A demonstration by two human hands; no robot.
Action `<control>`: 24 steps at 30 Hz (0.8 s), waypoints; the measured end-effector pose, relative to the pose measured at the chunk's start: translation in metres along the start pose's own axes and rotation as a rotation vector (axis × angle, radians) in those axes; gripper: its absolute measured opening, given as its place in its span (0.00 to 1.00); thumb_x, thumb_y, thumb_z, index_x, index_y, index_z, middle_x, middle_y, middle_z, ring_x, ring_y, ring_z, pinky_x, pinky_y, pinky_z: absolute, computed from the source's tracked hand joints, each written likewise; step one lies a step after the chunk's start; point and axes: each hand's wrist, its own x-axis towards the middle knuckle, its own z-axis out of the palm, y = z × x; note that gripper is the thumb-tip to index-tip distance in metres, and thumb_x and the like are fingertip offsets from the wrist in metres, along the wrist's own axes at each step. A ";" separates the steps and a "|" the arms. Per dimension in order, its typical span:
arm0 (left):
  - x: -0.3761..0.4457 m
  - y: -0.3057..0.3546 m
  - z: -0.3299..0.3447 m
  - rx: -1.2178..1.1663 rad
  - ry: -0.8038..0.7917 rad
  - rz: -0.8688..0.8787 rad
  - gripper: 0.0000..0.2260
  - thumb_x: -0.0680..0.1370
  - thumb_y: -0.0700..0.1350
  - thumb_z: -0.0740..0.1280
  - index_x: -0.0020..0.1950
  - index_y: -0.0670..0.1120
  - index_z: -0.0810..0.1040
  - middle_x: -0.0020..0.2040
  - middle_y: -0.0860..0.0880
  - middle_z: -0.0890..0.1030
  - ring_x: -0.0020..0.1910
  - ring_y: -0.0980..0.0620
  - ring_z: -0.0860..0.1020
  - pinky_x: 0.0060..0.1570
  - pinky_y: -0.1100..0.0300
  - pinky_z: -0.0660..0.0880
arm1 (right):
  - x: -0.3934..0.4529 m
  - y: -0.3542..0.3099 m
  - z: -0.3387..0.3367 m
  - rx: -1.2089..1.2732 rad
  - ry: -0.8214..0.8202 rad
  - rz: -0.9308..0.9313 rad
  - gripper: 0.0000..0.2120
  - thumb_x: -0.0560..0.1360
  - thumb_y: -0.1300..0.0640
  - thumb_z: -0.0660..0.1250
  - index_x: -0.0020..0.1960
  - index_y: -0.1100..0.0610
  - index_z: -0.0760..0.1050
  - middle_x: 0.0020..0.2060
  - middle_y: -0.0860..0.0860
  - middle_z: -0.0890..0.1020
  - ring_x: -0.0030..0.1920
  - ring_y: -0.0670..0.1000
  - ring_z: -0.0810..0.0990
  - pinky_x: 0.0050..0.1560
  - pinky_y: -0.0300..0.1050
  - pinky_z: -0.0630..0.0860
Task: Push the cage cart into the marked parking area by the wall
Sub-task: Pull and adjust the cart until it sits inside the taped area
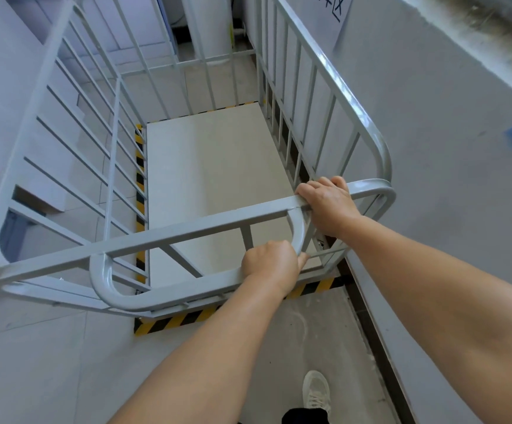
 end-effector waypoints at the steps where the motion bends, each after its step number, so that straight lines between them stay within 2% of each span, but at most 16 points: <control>1: 0.001 0.001 0.000 -0.008 -0.001 0.007 0.20 0.81 0.61 0.54 0.43 0.46 0.73 0.33 0.49 0.72 0.34 0.48 0.72 0.31 0.59 0.64 | 0.000 0.002 -0.001 0.001 0.001 0.003 0.13 0.74 0.65 0.63 0.53 0.48 0.72 0.48 0.45 0.78 0.50 0.49 0.72 0.55 0.45 0.60; 4: 0.003 0.002 -0.001 -0.026 -0.002 0.009 0.20 0.81 0.61 0.55 0.46 0.46 0.75 0.36 0.49 0.74 0.35 0.48 0.73 0.33 0.58 0.65 | 0.003 0.005 -0.002 0.013 -0.014 0.008 0.14 0.73 0.66 0.63 0.52 0.48 0.72 0.47 0.44 0.78 0.50 0.49 0.71 0.55 0.45 0.59; 7: 0.004 0.003 -0.002 -0.021 -0.013 -0.013 0.20 0.80 0.61 0.54 0.42 0.47 0.73 0.34 0.49 0.73 0.34 0.48 0.73 0.31 0.59 0.64 | 0.004 0.002 -0.004 0.014 -0.031 0.003 0.14 0.73 0.66 0.63 0.51 0.48 0.71 0.46 0.44 0.77 0.49 0.49 0.70 0.54 0.44 0.58; 12: 0.002 0.002 -0.004 -0.030 -0.027 -0.048 0.21 0.80 0.62 0.55 0.42 0.47 0.72 0.35 0.49 0.74 0.33 0.49 0.72 0.31 0.59 0.64 | 0.002 -0.001 -0.010 0.014 -0.073 -0.003 0.16 0.73 0.66 0.64 0.49 0.46 0.67 0.45 0.44 0.74 0.50 0.50 0.70 0.57 0.45 0.59; 16: -0.003 -0.001 -0.003 -0.046 0.011 -0.034 0.20 0.80 0.62 0.56 0.44 0.47 0.72 0.36 0.49 0.75 0.34 0.49 0.73 0.32 0.58 0.66 | 0.002 -0.005 -0.010 -0.036 -0.100 0.026 0.17 0.73 0.67 0.63 0.56 0.48 0.69 0.49 0.46 0.75 0.53 0.52 0.70 0.59 0.47 0.60; 20: -0.010 -0.006 -0.002 -0.057 0.053 0.028 0.18 0.79 0.62 0.57 0.52 0.47 0.70 0.41 0.48 0.75 0.38 0.48 0.74 0.35 0.56 0.68 | 0.002 -0.012 -0.011 -0.082 -0.133 0.088 0.19 0.73 0.64 0.64 0.60 0.49 0.69 0.53 0.48 0.75 0.56 0.53 0.70 0.62 0.48 0.60; 24: -0.019 -0.015 -0.006 -0.025 0.047 0.085 0.17 0.79 0.59 0.59 0.53 0.46 0.71 0.42 0.48 0.75 0.40 0.48 0.74 0.37 0.55 0.69 | -0.001 -0.025 -0.011 -0.112 -0.146 0.160 0.22 0.74 0.61 0.66 0.66 0.50 0.67 0.59 0.51 0.74 0.64 0.55 0.68 0.69 0.51 0.58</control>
